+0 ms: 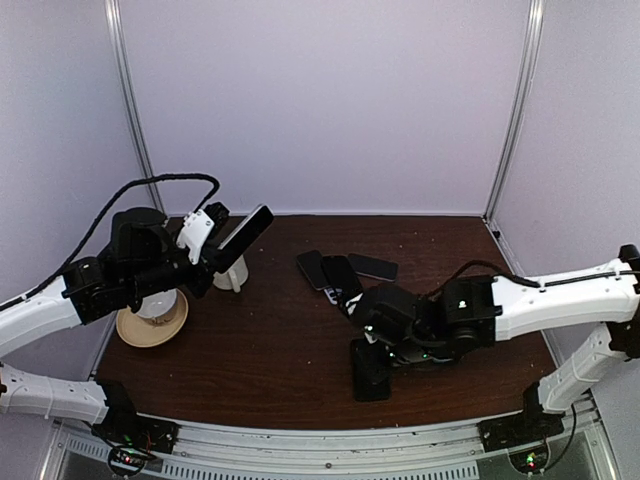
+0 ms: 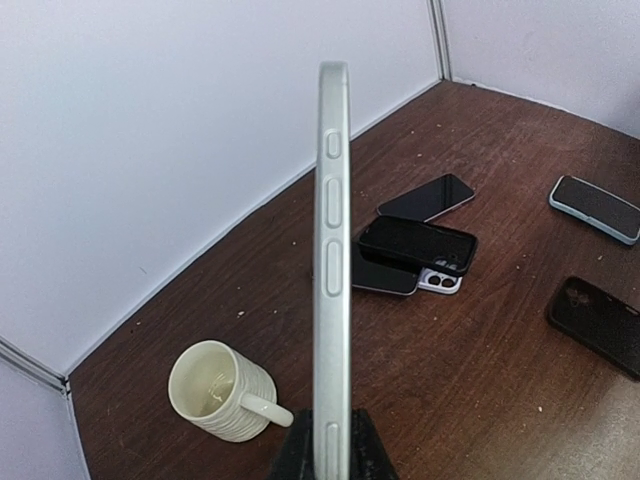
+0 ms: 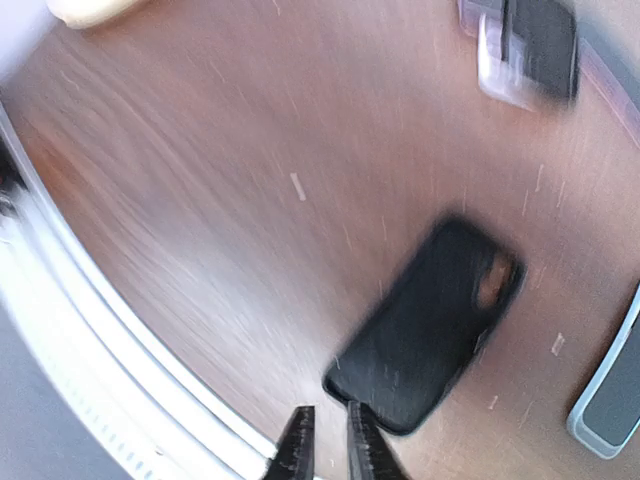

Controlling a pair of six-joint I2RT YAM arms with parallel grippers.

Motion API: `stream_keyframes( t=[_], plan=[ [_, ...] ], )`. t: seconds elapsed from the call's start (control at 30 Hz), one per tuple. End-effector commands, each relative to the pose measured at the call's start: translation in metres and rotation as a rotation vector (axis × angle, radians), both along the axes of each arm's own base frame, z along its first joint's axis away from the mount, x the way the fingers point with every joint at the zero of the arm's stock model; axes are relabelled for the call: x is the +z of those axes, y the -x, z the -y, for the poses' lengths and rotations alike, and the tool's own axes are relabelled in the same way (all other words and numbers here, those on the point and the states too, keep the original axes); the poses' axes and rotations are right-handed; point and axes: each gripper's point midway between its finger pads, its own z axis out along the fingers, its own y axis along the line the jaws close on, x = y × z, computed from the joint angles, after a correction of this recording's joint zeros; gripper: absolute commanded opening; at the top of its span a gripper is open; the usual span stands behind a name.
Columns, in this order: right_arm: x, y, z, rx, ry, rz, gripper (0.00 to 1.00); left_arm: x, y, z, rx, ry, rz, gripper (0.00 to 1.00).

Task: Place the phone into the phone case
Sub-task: Adjust the phone case at the corner of the board, then pass from the left arm to the right

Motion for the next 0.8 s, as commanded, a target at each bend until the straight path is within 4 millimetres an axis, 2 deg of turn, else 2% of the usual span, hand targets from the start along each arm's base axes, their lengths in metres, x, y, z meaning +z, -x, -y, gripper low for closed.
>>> stream_keyframes(
  t=[0.0,0.13,0.17,0.2,0.23,0.37,0.47,0.63,0.77],
  plan=[
    [0.092,-0.031,-0.017,-0.021,-0.223,0.258,0.22,0.063,0.006,0.013,-0.076,0.185,0.099,0.0],
    [0.161,-0.044,-0.034,-0.036,-0.442,0.401,0.5,0.096,0.024,0.027,-0.199,0.309,0.137,0.0],
    [0.175,-0.044,-0.042,-0.018,-0.497,0.423,0.65,0.105,0.029,0.03,-0.232,0.335,0.158,0.0],
    [0.189,-0.043,-0.049,0.004,-0.547,0.443,0.84,0.112,0.033,0.033,-0.257,0.355,0.176,0.0],
    [0.206,-0.04,-0.059,0.043,-0.601,0.458,0.97,0.124,0.035,0.035,-0.274,0.386,0.213,0.0],
    [0.264,-0.038,-0.081,0.076,-0.787,0.518,1.0,0.157,0.038,0.036,-0.284,0.495,0.305,0.0],
    [0.301,-0.042,-0.088,0.046,-0.898,0.541,0.99,0.18,0.05,0.043,-0.32,0.546,0.367,0.0],
    [0.338,-0.054,-0.1,-0.016,-1.014,0.591,0.99,0.2,0.063,0.061,-0.368,0.564,0.479,0.0],
    [0.346,-0.077,-0.09,-0.112,-1.024,0.656,1.0,0.209,0.065,0.061,-0.368,0.617,0.517,0.0]
  ],
)
